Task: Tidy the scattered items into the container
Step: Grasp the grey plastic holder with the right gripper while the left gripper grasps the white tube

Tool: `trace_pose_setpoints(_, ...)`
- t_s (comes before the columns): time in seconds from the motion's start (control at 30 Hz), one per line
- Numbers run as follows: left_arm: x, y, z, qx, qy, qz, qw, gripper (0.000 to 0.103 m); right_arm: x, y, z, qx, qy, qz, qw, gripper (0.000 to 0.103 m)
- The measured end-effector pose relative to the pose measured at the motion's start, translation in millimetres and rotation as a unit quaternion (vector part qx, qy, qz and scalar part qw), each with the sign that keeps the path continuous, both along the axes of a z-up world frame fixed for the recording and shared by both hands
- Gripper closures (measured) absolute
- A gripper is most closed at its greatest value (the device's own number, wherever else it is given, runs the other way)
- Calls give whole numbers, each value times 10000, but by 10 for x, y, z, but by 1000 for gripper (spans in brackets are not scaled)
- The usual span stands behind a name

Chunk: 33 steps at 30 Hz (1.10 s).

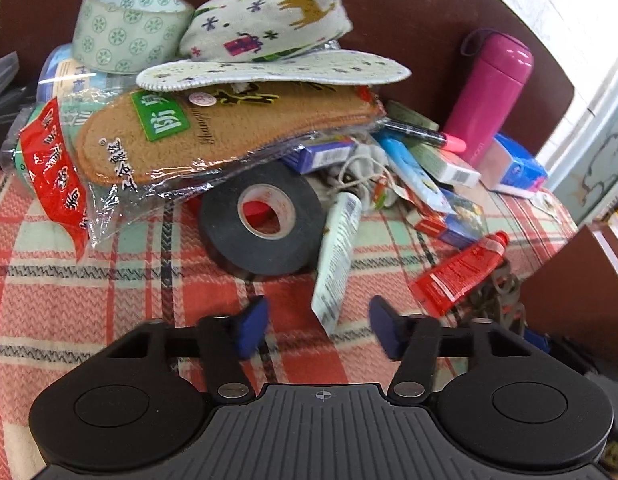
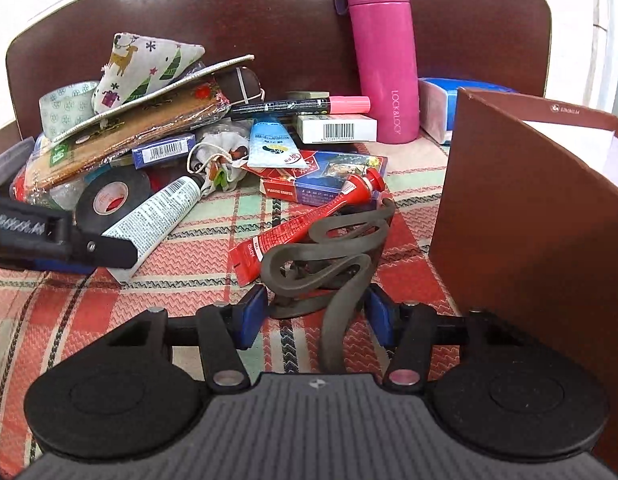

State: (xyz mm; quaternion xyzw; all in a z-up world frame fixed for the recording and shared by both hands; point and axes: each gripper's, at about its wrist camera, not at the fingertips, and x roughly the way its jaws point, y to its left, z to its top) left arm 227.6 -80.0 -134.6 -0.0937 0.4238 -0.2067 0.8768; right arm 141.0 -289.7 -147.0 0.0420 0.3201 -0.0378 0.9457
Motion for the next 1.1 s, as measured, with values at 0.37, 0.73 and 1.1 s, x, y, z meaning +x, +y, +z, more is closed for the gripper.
trace_pose_setpoints(0.37,-163,-35,-3,37,137,-215,9997,103,-227,151,51,294,105,400,9987,45)
trace_pose_setpoints(0.73,-1053,476,51,102,308,-210,9993,103,-776,534,105,653,280,1320,9887,45)
trace_pose_setpoints(1.1,-1250,617,89,325,177,21,9993,57,-973,708,189,443,251,1372,9892,34)
